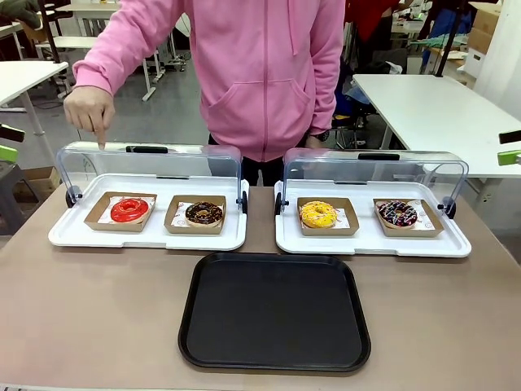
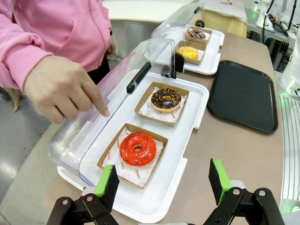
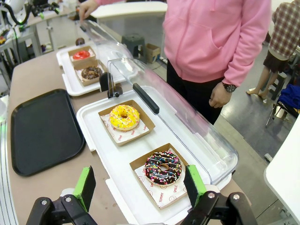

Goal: Move the first donut from the left to the tray.
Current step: Pick up the Paper togo box containing the Donut indicated by the person and place it on the Handle tray.

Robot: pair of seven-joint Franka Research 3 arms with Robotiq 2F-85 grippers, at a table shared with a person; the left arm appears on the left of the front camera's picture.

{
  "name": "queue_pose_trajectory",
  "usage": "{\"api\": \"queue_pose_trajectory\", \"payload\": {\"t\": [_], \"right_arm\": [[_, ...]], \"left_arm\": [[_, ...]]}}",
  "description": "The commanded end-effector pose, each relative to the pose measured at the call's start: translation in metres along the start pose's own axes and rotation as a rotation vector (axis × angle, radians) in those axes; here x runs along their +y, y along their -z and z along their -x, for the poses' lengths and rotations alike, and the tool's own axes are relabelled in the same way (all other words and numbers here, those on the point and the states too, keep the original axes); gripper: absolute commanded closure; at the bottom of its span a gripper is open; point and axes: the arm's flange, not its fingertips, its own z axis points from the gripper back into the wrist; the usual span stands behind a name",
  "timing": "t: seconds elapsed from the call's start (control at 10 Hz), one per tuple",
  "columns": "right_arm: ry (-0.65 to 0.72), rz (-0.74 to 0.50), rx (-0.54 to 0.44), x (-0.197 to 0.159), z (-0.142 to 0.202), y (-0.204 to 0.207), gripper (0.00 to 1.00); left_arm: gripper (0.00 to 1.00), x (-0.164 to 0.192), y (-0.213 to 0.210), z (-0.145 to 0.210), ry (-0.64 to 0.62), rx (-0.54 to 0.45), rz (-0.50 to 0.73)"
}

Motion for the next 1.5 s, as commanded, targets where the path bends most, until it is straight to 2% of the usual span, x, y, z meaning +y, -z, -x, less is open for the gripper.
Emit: {"api": "queue_pose_trajectory", "payload": {"t": [0.0,1.0,1.1,1.4], "right_arm": [[-0.011,0.006,-0.028,-0.001,-0.001,0.002,0.0],[-0.011,0.006,-0.028,-0.001,-0.001,0.002,0.0],[-0.011,0.006,-0.028,-0.001,-0.001,0.002,0.0],[-0.011,0.006,-0.028,-0.001,-0.001,0.002,0.0]], "left_arm": [[0.0,-0.001,0.0,-0.001,0.01,-0.02,0.002],[0.0,-0.001,0.0,-0.001,0.01,-0.02,0.002],[0.0,0.0,0.0,0.0,0.0,0.0,0.0],[0.0,-0.01,0.03,-0.036,0.156,0.226,0.042]]}}
